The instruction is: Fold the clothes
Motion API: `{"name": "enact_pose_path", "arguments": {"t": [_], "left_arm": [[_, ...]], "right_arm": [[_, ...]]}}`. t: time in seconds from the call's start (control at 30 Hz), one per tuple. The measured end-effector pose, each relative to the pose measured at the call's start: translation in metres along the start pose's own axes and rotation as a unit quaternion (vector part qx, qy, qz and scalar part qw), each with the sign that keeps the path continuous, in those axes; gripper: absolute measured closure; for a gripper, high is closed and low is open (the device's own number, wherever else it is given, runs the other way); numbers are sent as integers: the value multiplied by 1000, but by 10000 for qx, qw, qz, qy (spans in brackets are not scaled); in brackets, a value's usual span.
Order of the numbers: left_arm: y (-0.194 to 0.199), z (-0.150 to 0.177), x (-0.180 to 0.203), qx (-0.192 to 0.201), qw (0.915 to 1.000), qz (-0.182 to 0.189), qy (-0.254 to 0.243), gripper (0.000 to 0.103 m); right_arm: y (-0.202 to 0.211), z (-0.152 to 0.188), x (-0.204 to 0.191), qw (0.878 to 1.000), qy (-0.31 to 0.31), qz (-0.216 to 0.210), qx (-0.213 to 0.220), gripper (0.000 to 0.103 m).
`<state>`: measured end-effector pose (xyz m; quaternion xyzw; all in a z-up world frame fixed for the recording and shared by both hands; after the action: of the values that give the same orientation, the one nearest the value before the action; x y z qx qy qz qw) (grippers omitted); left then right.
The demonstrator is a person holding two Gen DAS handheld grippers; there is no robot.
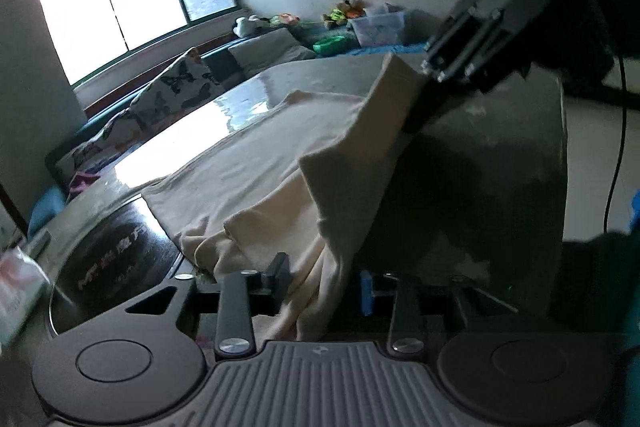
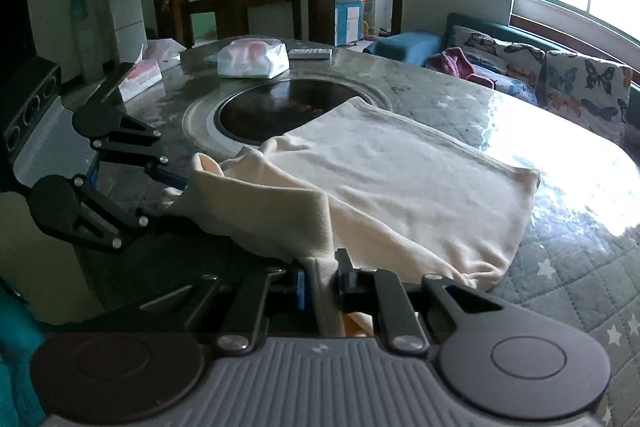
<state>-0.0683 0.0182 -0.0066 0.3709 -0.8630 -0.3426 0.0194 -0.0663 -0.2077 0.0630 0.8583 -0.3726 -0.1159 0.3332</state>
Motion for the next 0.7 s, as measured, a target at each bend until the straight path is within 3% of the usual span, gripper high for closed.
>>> {"name": "enact_pose_path", "arguments": {"t": [0.13,0.23,0.33,0.7], "left_arm": [[-2,2,-7,-62,9999,77,-69,66],[-2,2,-13,-34,9999,102,6,82],[-1,1,-20,33,9997,161,206,91],[34,-10,-7,286,9977,309,530,93]], "right_arm": [[-1,0,0,10000,-13,42,16,91],[-2,3,0,10000,-49,76,31,92],[-3,6,-2,9999,-78,118,89,93],[36,6,-17,9994,225,82,265,94]]}}
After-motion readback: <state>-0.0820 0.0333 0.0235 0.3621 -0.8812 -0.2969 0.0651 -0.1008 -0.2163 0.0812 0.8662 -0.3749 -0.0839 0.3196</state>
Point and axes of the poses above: each gripper's, at about its wrist camera, not at the fingertips, and y roughly against the way its jaws point, x to its right, z to its underside, the point moved 3 cm from there along -y, roughly the way its jaws point, and after that the axes turned 6 degrees about z, right-handed, at the moved point
